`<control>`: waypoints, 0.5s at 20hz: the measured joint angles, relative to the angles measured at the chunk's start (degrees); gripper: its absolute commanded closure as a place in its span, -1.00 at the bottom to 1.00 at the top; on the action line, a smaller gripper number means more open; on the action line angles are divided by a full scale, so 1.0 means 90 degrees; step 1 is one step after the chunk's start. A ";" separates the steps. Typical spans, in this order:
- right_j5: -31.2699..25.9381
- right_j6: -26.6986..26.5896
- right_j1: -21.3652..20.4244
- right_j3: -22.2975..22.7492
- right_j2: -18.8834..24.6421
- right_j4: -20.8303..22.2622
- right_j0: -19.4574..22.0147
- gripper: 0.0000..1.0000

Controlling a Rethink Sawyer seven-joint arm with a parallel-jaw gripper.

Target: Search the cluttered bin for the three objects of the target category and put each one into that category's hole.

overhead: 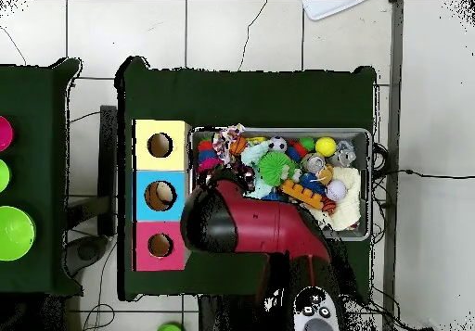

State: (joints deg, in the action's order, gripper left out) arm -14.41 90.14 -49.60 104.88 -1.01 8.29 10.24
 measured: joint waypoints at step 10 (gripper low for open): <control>-0.0001 0.0000 0.0365 -0.0753 0.0035 0.0077 0.0176 -1.00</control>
State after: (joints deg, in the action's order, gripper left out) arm -14.42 90.14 -46.32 98.11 -0.69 8.99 11.82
